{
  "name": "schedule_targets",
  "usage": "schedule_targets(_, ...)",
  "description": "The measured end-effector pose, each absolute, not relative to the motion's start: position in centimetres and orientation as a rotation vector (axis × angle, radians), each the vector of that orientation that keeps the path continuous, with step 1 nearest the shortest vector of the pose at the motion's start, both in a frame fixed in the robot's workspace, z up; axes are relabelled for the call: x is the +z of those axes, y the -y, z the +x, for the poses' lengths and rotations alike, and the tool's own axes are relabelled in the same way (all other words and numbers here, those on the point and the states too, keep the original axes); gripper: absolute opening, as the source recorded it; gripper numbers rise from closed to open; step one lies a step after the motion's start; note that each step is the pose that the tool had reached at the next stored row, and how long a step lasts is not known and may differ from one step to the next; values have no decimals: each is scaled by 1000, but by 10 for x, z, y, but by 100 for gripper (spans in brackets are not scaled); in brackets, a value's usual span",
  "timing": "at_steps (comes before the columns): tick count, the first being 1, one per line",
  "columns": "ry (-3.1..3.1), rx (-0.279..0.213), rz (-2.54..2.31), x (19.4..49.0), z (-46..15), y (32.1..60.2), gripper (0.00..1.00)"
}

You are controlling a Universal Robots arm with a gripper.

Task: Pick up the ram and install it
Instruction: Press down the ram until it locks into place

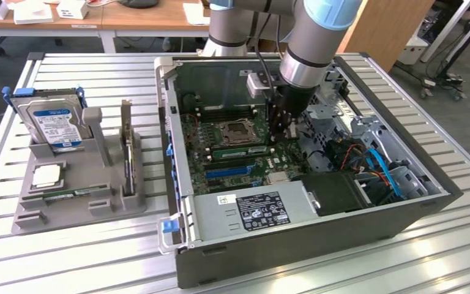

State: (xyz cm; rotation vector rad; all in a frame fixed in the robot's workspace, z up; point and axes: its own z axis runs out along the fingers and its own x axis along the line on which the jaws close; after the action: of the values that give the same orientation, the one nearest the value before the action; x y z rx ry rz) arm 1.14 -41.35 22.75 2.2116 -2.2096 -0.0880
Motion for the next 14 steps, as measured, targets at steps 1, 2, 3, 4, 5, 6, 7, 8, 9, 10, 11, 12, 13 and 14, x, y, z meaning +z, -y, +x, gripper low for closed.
schedule_targets(1,2210,-88,2212,227,11,414,10)
schedule_targets(2,2210,-88,2212,227,11,414,10)
schedule_targets(3,2210,-88,2212,227,11,413,10)
schedule_targets(4,2210,-88,2212,227,11,413,10)
schedule_targets(5,2210,-88,2212,227,11,413,10)
schedule_targets(6,2210,-89,2212,227,11,413,10)
schedule_targets(7,2210,-88,2212,226,11,413,10)
schedule_targets(8,2210,-88,2212,226,11,413,10)
schedule_targets(9,2210,-88,2212,226,11,413,10)
schedule_targets(10,2210,-88,2212,226,11,413,10)
schedule_targets(11,2210,-88,2212,226,11,413,10)
schedule_targets(12,2210,-88,2212,225,11,413,10)
schedule_targets(13,2210,-88,2212,225,11,413,10)
schedule_targets(14,2210,-88,2212,225,11,413,10)
